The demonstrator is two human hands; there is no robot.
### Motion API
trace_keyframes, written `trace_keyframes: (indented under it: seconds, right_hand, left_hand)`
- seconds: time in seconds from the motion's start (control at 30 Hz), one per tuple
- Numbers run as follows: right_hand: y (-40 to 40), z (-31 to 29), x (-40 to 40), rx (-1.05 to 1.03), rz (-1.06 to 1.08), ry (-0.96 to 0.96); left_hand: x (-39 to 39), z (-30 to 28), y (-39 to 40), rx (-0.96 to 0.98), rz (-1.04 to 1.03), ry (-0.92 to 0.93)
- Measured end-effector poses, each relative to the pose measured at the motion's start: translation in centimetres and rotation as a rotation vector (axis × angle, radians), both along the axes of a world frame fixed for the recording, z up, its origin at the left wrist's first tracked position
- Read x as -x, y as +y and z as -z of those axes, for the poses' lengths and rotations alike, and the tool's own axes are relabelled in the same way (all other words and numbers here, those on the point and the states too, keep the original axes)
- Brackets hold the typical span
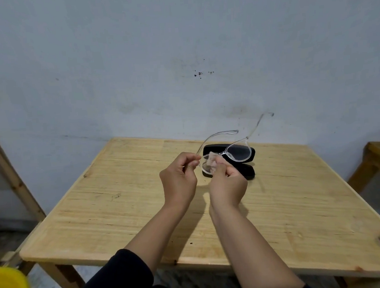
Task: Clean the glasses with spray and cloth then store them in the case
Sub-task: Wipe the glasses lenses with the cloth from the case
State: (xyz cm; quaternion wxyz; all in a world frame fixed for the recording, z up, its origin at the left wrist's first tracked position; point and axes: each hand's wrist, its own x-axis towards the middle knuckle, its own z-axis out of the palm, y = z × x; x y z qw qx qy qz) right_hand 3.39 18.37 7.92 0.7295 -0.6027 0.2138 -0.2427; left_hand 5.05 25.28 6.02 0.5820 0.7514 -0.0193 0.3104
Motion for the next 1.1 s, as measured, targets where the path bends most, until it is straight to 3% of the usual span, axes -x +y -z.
trace_keyframes:
  seconds: [0.07,0.13,0.27,0.43,0.63,0.97,1.1]
  right_hand:
    - [0.5,-0.3,-0.1,-0.201,0.029,-0.037]
    - [0.7,-0.3,-0.2,-0.253,0.009,-0.052]
    - [0.5,0.1,-0.5,-0.175,-0.118,-0.038]
    - [-0.3,0.5,-0.4,-0.171,-0.441,-0.039]
    - [-0.9,0.7,-0.5,0.023,-0.699,-0.021]
    - [1.8,0.9,0.0,0.034,-0.66,-0.074]
    - [2.0,1.2,0.1,0.011,-0.639,-0.063]
  left_hand:
    - [0.3,0.3,-0.4,-0.01,0.012,-0.015]
    - [0.5,0.6,-0.4,-0.011,0.017,-0.023]
    - [0.0,0.7,0.3,-0.02,0.031,-0.02]
    - [-0.7,0.2,1.8,-0.033,0.057,0.001]
    - [-1.0,-0.1,4.3,0.018,0.048,0.065]
    - [-0.3,-1.2,8.2,-0.042,-0.06,0.043]
    - [-0.3,-1.6,11.1,0.021,-0.168,0.043]
